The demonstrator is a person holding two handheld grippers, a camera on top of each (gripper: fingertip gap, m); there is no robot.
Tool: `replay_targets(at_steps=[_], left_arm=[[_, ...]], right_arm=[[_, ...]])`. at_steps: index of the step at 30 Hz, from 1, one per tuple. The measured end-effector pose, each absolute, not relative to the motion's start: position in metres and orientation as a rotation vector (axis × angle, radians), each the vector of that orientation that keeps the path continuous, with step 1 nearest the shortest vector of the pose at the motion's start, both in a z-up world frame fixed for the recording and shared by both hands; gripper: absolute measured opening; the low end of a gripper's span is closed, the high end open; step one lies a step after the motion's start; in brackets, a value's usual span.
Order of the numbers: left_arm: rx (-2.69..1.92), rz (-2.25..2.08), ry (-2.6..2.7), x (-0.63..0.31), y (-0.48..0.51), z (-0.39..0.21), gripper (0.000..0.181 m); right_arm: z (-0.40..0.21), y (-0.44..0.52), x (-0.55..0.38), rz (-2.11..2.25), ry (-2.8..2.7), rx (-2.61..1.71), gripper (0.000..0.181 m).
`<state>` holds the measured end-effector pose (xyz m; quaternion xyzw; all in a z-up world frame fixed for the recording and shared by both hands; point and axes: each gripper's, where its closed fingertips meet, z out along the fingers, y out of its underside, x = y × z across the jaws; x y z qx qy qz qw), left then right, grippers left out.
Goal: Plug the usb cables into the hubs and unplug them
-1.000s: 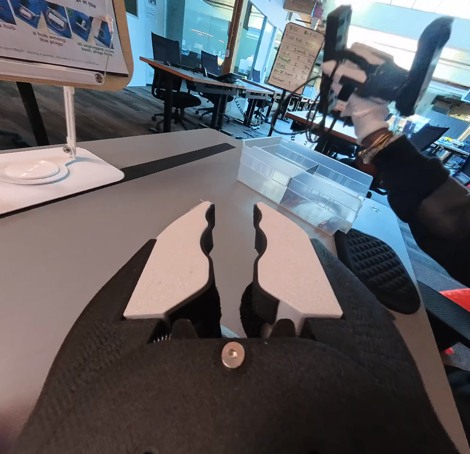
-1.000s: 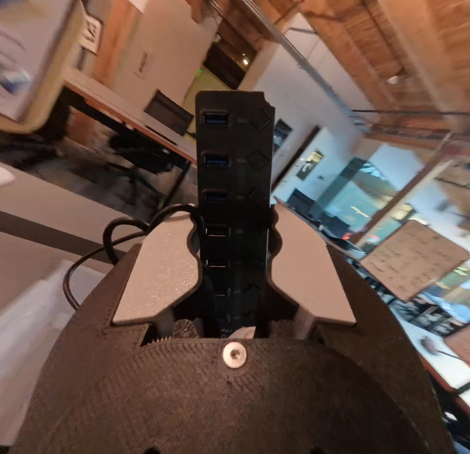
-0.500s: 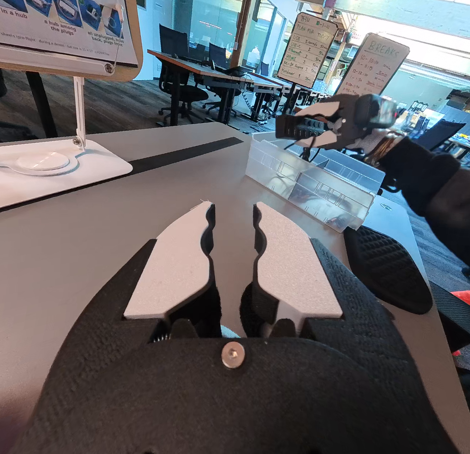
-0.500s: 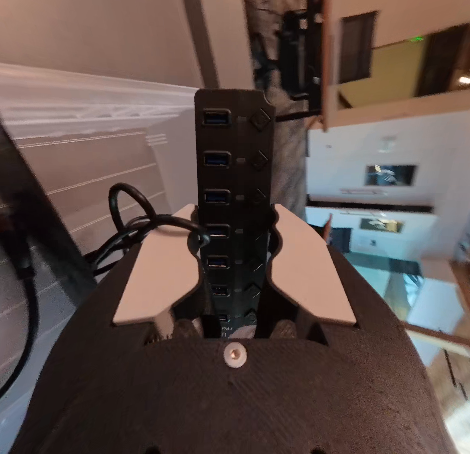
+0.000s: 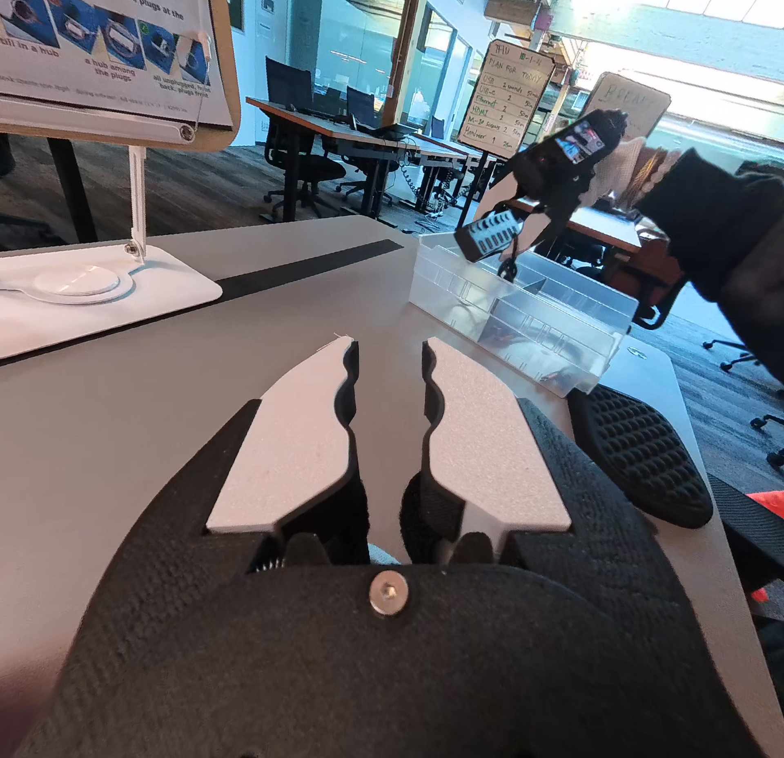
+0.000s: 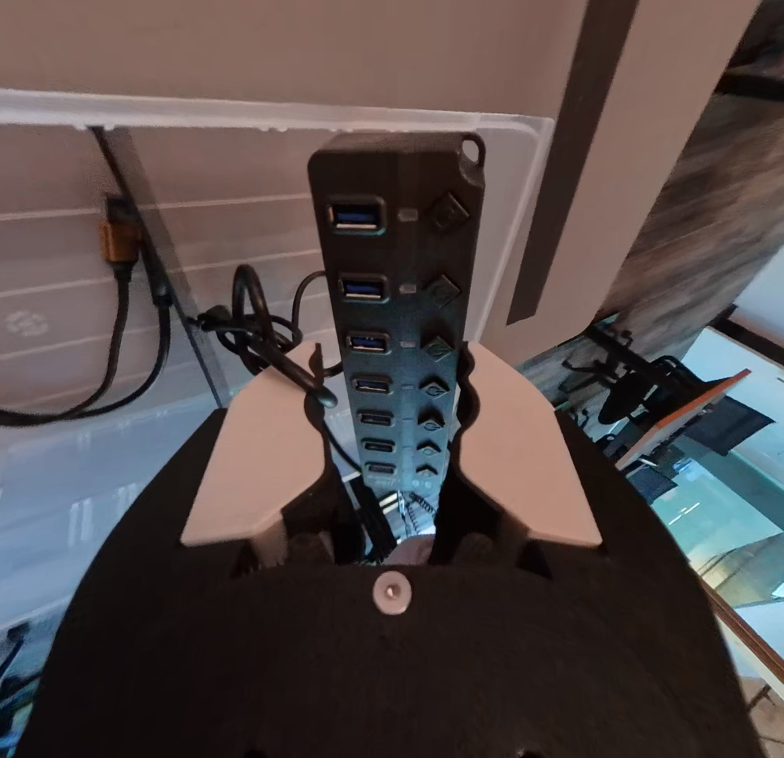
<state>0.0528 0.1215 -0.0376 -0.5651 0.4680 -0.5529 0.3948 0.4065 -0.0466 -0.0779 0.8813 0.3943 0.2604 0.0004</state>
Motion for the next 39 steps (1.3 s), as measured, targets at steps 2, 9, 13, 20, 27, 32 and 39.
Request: replay_targets(at_steps=[2,9,13,20,27,32,39], left_arm=[[-1.429,-1.405,1.188,0.053,0.121,-0.036,0.028],[-1.425,-1.396,1.200,0.054,0.119,-0.037,0.028],[-1.425,-1.394,1.200,0.054,0.119,-0.037,0.028],[-1.430,-1.381,1.203,0.054,0.121,-0.039,0.028],[-1.442,-1.385,1.203,0.053,0.122,-0.042,0.028],[-1.445,-1.387,1.215,0.054,0.121,-0.043,0.028],[-1.448,-1.362,1.231,0.055,0.121,-0.046,0.028]], right_arm=[[-0.078,-0.051,0.407,0.765,1.214,2.738,0.063],[-0.068,-0.050,0.420,0.895,1.206,2.603,0.093],[-0.065,-0.049,0.422,1.037,1.335,2.513,0.096],[-0.069,-0.043,0.423,1.334,1.499,2.430,0.108],[-0.080,-0.073,0.425,0.973,1.237,2.561,0.084],[-0.083,-0.092,0.434,0.780,0.996,2.623,0.072],[-0.067,-0.046,0.449,1.392,1.376,2.420,0.093]])
